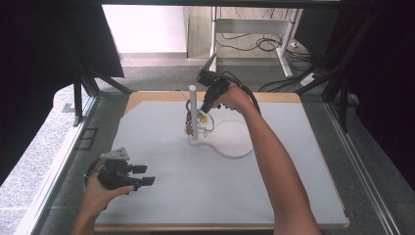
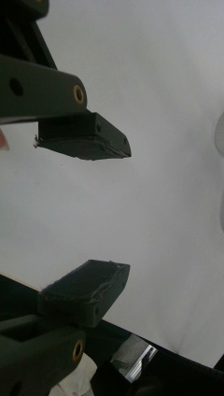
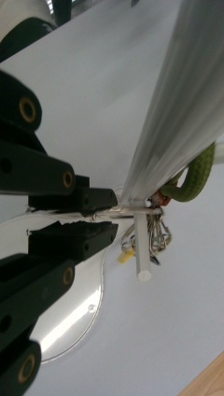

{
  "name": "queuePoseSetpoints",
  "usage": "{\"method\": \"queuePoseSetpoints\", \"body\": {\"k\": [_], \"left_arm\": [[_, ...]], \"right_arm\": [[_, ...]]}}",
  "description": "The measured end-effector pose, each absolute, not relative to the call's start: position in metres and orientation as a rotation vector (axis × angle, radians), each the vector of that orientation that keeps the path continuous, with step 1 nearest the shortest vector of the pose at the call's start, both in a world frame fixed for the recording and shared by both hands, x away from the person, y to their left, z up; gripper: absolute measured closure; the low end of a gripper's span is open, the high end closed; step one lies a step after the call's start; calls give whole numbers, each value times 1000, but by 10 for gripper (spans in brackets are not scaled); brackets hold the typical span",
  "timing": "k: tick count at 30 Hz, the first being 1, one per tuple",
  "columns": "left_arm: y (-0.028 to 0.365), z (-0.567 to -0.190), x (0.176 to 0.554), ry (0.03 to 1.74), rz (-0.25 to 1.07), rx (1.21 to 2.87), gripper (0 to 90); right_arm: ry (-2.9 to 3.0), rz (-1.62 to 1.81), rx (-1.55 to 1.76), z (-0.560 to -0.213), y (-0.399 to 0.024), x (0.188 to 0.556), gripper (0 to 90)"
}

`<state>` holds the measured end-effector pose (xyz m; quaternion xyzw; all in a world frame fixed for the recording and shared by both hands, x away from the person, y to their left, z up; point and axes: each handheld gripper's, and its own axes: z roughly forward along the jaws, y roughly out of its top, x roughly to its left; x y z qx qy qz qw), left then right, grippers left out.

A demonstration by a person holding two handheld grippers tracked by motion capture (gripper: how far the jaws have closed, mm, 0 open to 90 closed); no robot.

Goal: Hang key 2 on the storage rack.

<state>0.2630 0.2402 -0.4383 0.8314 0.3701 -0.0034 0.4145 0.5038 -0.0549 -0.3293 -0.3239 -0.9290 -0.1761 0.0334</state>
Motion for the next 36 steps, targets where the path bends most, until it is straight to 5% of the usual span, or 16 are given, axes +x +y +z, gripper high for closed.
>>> {"method": "queuePoseSetpoints", "body": {"k": [17, 36], "left_arm": [[235, -442, 268, 940, -2, 2119, 379], [231, -444, 269, 956, 0, 2133, 375]], "right_arm": [[-2880, -775, -1059, -317, -118, 457, 541], [-2842, -1004, -1043, -383, -216, 373, 501]]}}
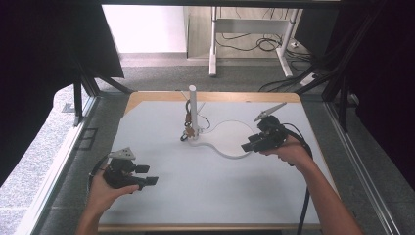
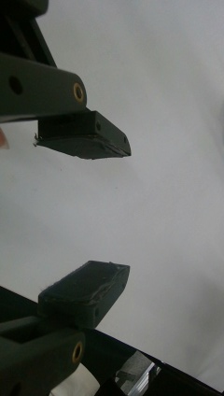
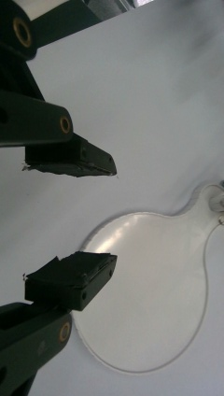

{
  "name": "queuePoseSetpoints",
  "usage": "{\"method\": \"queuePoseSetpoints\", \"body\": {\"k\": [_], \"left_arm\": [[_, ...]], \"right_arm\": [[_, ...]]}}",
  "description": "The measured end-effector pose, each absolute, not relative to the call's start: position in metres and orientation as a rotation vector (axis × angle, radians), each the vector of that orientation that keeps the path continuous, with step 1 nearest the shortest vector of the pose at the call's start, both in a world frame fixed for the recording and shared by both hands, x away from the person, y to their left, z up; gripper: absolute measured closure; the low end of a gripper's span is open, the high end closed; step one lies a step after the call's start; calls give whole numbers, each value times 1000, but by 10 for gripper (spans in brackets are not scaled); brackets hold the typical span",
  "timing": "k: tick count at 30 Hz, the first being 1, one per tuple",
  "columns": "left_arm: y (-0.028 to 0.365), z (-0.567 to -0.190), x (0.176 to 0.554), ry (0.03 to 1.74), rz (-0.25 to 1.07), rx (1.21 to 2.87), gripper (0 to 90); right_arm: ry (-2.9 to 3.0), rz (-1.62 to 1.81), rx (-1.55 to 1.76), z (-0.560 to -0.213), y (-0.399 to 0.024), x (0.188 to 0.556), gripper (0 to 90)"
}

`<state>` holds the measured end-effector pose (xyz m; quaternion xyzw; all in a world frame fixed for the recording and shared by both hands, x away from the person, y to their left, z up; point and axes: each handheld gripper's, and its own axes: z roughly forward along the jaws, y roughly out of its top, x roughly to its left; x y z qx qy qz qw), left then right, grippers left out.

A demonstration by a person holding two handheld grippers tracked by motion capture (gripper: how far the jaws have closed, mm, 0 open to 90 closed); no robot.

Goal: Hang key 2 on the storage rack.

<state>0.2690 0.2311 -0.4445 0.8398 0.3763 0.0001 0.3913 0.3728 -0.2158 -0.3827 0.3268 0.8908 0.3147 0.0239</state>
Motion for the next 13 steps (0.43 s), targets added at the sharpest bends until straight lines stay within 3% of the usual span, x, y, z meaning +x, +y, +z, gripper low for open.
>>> {"method": "queuePoseSetpoints", "body": {"k": [13], "left_arm": [[228, -449, 271, 961, -7, 2143, 367]], "right_arm": [[2652, 1039, 1059, -415, -246, 359, 488]]}}
